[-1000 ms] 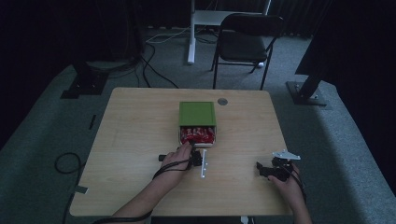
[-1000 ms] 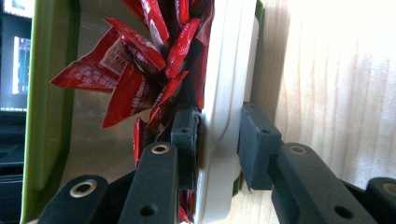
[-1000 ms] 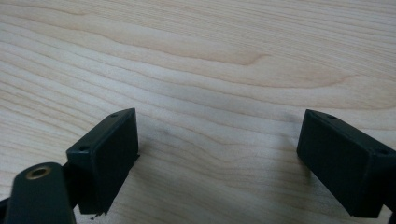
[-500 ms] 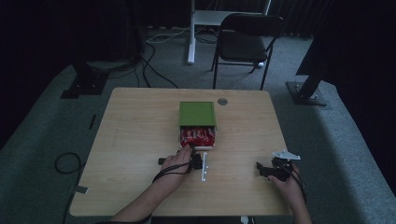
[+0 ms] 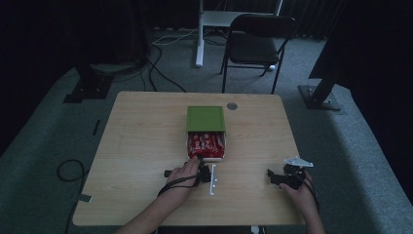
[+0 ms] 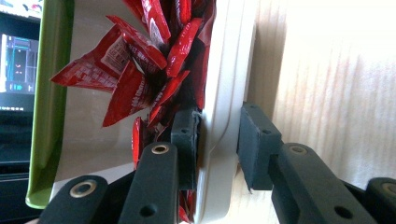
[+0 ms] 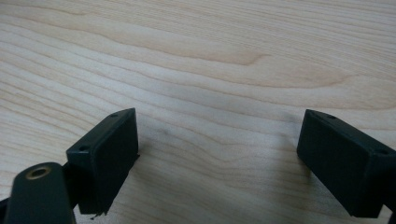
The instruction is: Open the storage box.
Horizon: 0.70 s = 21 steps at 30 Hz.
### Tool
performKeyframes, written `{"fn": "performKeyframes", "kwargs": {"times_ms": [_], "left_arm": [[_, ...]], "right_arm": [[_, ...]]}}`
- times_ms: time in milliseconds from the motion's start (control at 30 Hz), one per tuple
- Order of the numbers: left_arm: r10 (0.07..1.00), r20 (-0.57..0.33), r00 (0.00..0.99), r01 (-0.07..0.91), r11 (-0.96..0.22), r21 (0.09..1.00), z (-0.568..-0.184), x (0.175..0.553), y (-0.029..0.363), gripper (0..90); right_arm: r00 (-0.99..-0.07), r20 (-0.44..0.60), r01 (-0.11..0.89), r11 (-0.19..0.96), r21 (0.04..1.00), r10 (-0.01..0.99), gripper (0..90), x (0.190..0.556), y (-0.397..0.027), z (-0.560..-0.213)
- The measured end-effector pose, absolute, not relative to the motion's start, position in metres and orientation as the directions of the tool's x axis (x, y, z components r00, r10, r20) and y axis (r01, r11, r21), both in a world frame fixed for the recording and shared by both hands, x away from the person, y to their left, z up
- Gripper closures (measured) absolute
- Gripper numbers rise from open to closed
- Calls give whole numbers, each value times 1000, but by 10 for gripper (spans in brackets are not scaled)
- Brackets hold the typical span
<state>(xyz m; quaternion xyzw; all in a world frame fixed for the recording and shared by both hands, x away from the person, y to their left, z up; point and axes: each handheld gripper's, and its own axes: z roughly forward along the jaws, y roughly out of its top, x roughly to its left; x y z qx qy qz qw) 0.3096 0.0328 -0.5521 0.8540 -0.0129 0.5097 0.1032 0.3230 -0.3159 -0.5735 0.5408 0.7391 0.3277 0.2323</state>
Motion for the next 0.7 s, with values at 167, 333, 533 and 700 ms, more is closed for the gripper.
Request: {"fn": "performKeyframes", "kwargs": {"times_ms": [167, 333, 533, 700], "left_arm": [[81, 870, 486, -124, -979, 161, -551, 306, 33, 710], [81, 873, 481, -130, -978, 162, -553, 299, 34, 710], [85, 867, 490, -132, -977, 170, -552, 292, 33, 710], [81, 861, 503, -128, -978, 166, -552, 288, 34, 711]], "right_arm": [[-307, 11, 647, 200, 736, 952, 120, 323, -316, -573], [-307, 11, 647, 200, 736, 952, 120, 323, -316, -574], [-307, 11, 647, 200, 735, 952, 120, 323, -316, -574], [-307, 11, 647, 200, 736, 952, 120, 323, -316, -574]]}}
